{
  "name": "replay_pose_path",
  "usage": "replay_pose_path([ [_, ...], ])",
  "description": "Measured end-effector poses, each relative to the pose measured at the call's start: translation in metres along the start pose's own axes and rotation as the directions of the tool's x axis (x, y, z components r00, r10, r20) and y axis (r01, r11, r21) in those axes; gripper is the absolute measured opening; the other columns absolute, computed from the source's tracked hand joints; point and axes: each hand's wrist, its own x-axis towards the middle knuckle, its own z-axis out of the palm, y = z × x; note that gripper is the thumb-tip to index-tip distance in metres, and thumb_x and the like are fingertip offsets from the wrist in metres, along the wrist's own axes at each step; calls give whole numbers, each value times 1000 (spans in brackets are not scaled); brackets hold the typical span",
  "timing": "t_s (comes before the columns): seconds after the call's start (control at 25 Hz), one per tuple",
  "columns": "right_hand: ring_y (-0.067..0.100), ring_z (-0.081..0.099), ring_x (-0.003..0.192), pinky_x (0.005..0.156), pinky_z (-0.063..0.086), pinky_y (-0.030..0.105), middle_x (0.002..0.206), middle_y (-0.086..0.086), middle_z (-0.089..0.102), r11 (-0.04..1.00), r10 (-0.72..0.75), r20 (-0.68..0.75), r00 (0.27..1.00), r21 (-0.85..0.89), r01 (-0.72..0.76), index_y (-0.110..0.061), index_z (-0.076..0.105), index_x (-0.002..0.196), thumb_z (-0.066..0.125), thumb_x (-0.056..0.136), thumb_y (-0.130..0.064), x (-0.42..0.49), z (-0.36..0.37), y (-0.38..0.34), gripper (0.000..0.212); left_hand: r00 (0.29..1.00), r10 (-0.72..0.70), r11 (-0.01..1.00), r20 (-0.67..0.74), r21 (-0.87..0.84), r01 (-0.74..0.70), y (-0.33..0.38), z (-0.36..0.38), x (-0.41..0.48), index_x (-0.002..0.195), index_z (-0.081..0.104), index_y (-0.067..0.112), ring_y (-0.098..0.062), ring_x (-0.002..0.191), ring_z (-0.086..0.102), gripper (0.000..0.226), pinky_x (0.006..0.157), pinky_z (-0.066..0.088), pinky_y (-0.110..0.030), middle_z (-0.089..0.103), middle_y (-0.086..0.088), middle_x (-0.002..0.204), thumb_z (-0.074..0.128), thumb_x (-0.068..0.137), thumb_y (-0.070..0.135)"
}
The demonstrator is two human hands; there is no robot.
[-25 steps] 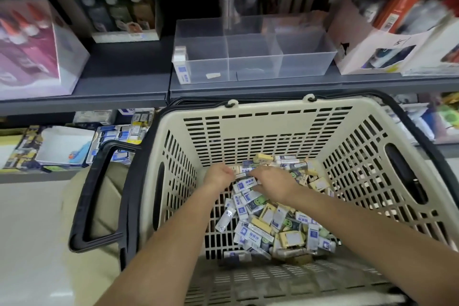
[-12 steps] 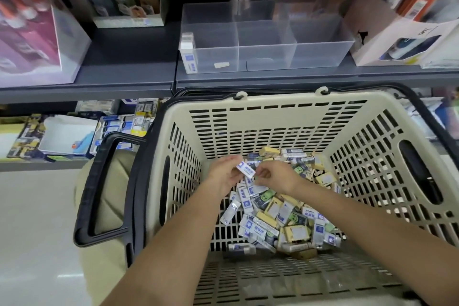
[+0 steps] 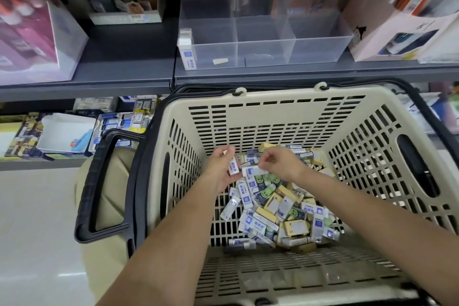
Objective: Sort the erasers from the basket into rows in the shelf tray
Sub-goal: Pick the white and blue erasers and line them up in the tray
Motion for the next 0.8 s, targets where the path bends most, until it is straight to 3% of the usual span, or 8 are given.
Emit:
replay_pose_path([
  [0.16,11,57,63,61,49,21,75,3,60,952,111,-76,991,296,-84,-16,58,78,57,89,-5,2,5,-7,16,996,-49,999,68,16,48,-1,0,-3,104,59,8,-16,76,64,14,61,50,-30,67,-7,87,54,93,16],
  [0.28,8,59,60,56,49,18,72,5,62,955,78,-21,997,287,-69,-12,60,81,57,88,-3,2,12,-9,12,964,-143,989,223,9,145,-3,1,-12,109,59,2,-21,87,65,22,74,53,-32,68,-11,93,60,89,11],
  [0.36,6,58,63,57,48,17,74,0,63,987,33,-36,999,156,-27,-13,63,83,61,87,-8,1,14,-8,6,983,-118,992,143,-23,122,-1,-2,-11,114,55,3,-26,92,63,29,74,53,-35,64,-14,100,62,86,6],
  [0.44,8,58,76,73,52,25,89,-1,63,982,-76,-10,997,-174,73,-12,66,93,63,86,-19,0,20,-6,10,997,-76,995,27,-55,78,-1,-8,-8,113,51,7,-28,93,61,27,71,53,-40,61,-16,101,60,88,5],
  [0.56,22,52,107,92,46,35,121,6,50,723,-157,240,958,-632,277,-14,54,125,64,84,-36,-6,43,4,48,997,-75,995,-15,-61,74,-3,-13,-6,108,50,11,-28,86,60,22,65,52,-41,60,-17,98,57,89,2],
  [0.64,25,48,110,92,42,36,122,7,43,572,-164,323,932,-739,357,-16,48,129,65,82,-38,-8,53,9,55,998,-55,998,-32,-20,54,-5,-14,-4,109,53,7,-26,81,61,23,61,52,-37,62,-16,93,57,88,0],
  [0.72,22,51,103,86,42,33,112,3,47,636,-193,316,929,-681,363,-17,52,115,67,81,-34,-9,51,11,42,996,-31,1000,-78,-2,31,-6,-15,-2,102,55,9,-23,78,60,17,60,50,-34,62,-12,87,58,87,0],
  [0.8,19,57,88,74,48,27,95,-5,54,859,-152,247,957,-445,251,-20,53,97,68,82,-27,-7,42,10,23,991,-38,999,-126,25,42,-7,-18,-1,92,56,16,-21,75,59,14,61,48,-35,62,-9,84,60,87,3],
])
